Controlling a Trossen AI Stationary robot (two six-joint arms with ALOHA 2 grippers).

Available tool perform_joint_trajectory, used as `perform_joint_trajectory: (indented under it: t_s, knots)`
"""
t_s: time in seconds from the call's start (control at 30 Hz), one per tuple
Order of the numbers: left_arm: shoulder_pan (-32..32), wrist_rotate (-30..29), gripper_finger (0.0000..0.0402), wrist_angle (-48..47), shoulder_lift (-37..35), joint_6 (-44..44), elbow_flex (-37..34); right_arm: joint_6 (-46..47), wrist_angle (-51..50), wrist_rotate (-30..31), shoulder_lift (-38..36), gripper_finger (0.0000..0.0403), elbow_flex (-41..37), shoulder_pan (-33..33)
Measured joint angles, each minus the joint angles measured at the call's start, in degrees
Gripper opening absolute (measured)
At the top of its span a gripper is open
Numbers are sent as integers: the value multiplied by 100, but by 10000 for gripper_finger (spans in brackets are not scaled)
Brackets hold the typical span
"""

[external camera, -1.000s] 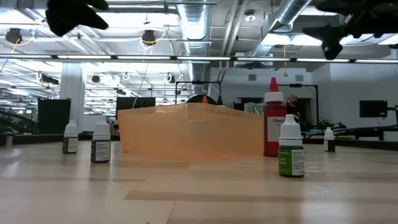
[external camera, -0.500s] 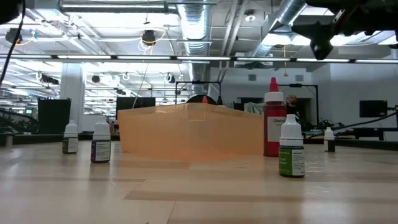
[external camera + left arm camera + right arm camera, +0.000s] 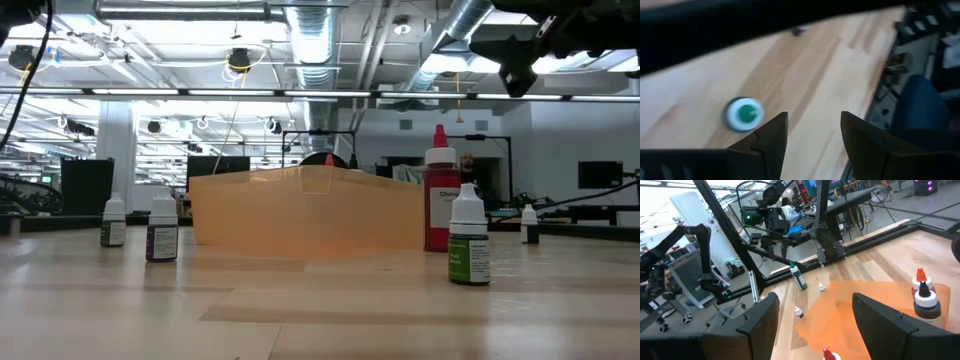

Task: Pick & Place food coloring
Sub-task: Put the big green food coloring bottle into the orange bin

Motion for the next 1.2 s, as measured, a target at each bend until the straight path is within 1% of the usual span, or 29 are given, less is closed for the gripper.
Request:
perform_joint_trajectory:
  t_s: [0.1,0.2,0.43,0.67,0.77,0.93,1.07,1.2]
  knots:
    - [-22,248,174,-446,0,-289,144,0,-10,-20,0,240,0,0]
    - [-21,324,174,-719,0,-484,239,-2,-26,-38,0,240,0,0]
    - [-21,383,174,-689,0,-850,242,-219,-31,-45,0,240,0,0]
    - [-21,585,174,-691,9,-764,223,-352,-31,-48,0,240,2,0]
    - [-19,595,174,-703,14,-975,128,-354,-31,-67,0,240,2,0]
    - [-13,670,174,-750,266,-1157,126,-354,-28,-70,0,240,2,0]
    - [-13,904,174,-747,551,-1439,126,-353,-28,-72,0,240,4,0]
    - [-13,1145,174,-735,760,-2012,126,-352,-28,-73,0,240,4,0]
